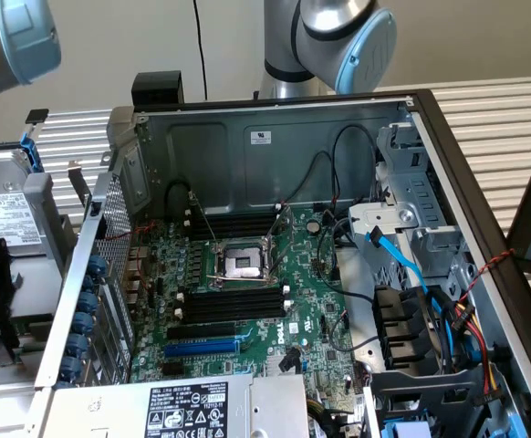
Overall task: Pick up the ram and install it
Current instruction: 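Pick up the ram and move it above insertion slot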
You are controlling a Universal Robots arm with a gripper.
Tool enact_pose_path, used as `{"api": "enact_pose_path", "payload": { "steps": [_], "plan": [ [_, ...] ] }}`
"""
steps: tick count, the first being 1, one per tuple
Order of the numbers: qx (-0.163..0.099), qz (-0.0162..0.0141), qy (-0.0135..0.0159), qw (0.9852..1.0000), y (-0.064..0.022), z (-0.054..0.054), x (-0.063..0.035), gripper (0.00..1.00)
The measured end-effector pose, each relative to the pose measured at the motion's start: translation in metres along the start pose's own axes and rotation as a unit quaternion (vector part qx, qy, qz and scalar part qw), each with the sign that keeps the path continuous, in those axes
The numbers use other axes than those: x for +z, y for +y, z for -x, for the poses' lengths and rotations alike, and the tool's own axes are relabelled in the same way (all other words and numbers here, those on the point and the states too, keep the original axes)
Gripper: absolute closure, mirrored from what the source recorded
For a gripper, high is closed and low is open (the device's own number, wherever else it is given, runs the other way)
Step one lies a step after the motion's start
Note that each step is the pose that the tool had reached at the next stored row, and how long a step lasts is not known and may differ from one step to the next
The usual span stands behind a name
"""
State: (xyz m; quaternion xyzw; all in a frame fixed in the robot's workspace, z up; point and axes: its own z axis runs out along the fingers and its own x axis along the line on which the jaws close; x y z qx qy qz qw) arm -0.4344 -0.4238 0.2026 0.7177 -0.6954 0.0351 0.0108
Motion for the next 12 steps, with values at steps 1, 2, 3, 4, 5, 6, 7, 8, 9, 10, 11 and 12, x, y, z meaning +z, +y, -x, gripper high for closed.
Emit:
{"api": "enact_pose_path", "payload": {
  "steps": [1,2,3,4,5,6,7,8,9,10,11,12],
  "plan": [
    [0.0,-0.0001,-0.0004,1.0,0.0,0.0,0.0001,0.76],
    [0.0,-0.0001,-0.0004,1.0,0.0,0.0,0.0001,0.76],
    [0.0,-0.0001,-0.0005,1.0,0.0,0.0,0.0001,0.76],
    [0.0,-0.0001,-0.0005,1.0,0.0,0.0,0.0001,0.76],
    [0.0,-0.0001,-0.0005,1.0,0.0,0.0,0.0001,0.76],
    [0.0,-0.0001,-0.0005,1.0,0.0,0.0,0.0001,0.76],
    [0.0,-0.0001,-0.0005,1.0,0.0,-0.0001,0.0001,0.76],
    [0.0,-0.0001,-0.0005,1.0,0.0,0.0,0.0001,0.76],
    [0.0,-0.0001,-0.0005,1.0,0.0,0.0,0.0001,0.76],
    [0.0,-0.0001,-0.0005,1.0,0.0,0.0,0.0001,0.76],
    [0.0,0.0,-0.0004,1.0,0.0001,0.0,0.0002,0.76],
    [0.0,0.0,-0.0004,1.0,0.0001,-0.0001,0.0003,0.76]
  ]
}}
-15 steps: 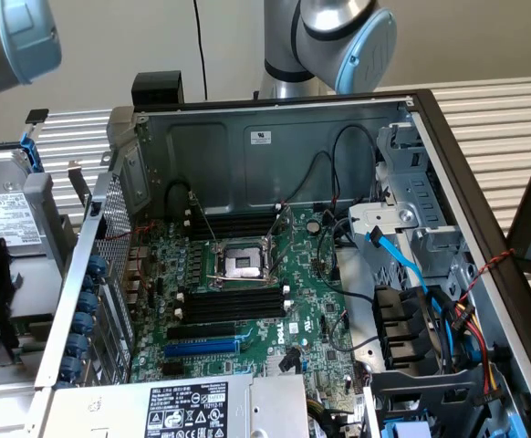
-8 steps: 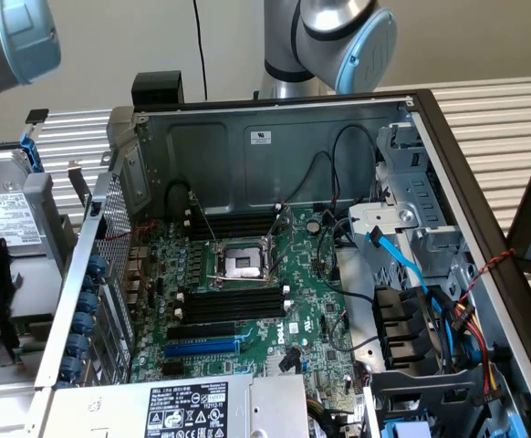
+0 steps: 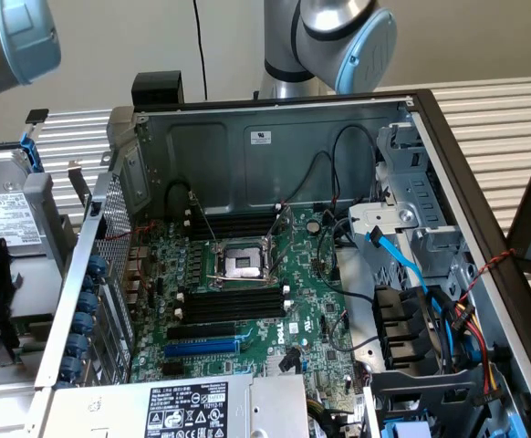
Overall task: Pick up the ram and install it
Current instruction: 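Pick up the ram and move it above insertion slot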
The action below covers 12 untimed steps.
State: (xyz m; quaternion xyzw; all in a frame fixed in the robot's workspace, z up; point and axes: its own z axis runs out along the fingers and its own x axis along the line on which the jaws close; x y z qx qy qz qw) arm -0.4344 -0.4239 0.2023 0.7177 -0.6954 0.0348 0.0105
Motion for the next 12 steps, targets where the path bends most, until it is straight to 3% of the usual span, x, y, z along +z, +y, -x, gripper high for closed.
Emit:
{"api": "enact_pose_path", "payload": {
  "steps": [4,5,12],
  "plan": [
    [0.0,0.0,-0.0001,1.0,0.0,0.0001,0.0005,0.78],
    [0.0,0.0,-0.0002,1.0,0.0,0.0001,0.0006,0.85],
    [0.0,0.0,-0.0011,1.0,0.0,0.0002,0.0015,0.85]
  ]
}}
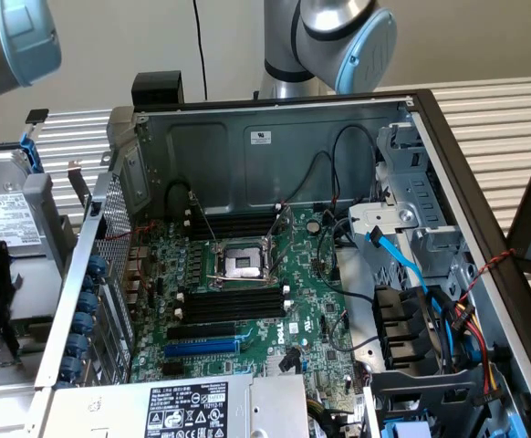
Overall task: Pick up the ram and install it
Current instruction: 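Pick up the ram and move it above insertion slot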
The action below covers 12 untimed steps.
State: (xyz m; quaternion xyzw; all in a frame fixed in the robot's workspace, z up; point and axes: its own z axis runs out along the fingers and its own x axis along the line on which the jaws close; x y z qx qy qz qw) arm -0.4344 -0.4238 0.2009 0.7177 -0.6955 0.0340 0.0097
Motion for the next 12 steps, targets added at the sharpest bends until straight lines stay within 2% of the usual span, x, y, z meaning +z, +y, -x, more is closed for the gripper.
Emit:
{"api": "enact_pose_path", "payload": {
  "steps": [2,12],
  "plan": [
    [0.0,0.0,0.0002,1.0,0.0,-0.0001,0.0,0.87],
    [0.0,-0.0001,0.0001,1.0,0.0,0.0,0.0001,0.87]
  ]
}}
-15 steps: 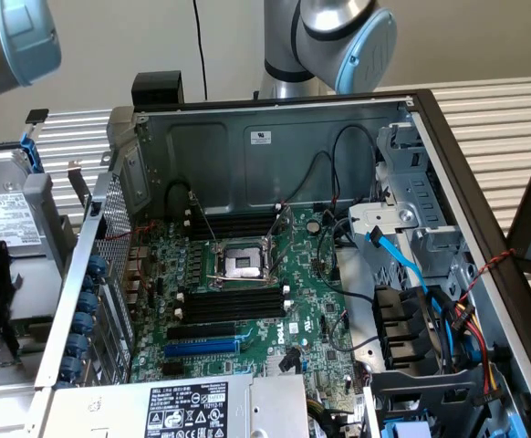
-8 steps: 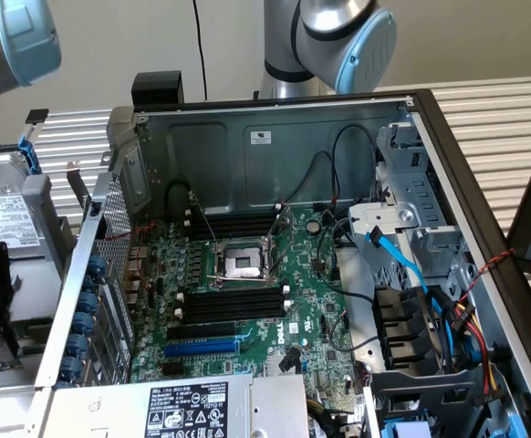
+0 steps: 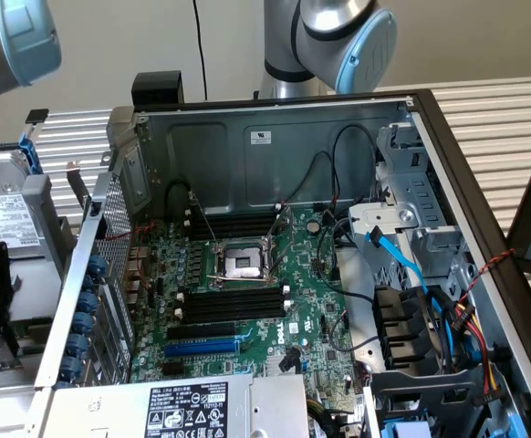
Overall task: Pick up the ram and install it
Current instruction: 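Pick up the ram and move it above insertion slot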
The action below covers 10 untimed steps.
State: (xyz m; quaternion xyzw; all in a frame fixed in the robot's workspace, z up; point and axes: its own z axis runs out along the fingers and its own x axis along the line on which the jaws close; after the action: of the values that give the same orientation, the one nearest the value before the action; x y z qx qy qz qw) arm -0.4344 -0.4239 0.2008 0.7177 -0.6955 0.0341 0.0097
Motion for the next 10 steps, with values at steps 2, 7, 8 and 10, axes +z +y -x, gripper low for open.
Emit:
{"api": "enact_pose_path", "payload": {
  "steps": [2,7,8,10],
  "plan": [
    [0.0,0.0,0.0,1.0,0.0,0.0,0.0,0.87],
    [0.0,-0.0004,-0.0004,1.0,-0.0001,0.0,-0.0012,0.87],
    [0.0,-0.0004,-0.0005,1.0,-0.0003,0.0,-0.005,0.87],
    [0.0,0.0,-0.0003,1.0,-0.0004,-0.001,-0.0144,0.87]
  ]
}}
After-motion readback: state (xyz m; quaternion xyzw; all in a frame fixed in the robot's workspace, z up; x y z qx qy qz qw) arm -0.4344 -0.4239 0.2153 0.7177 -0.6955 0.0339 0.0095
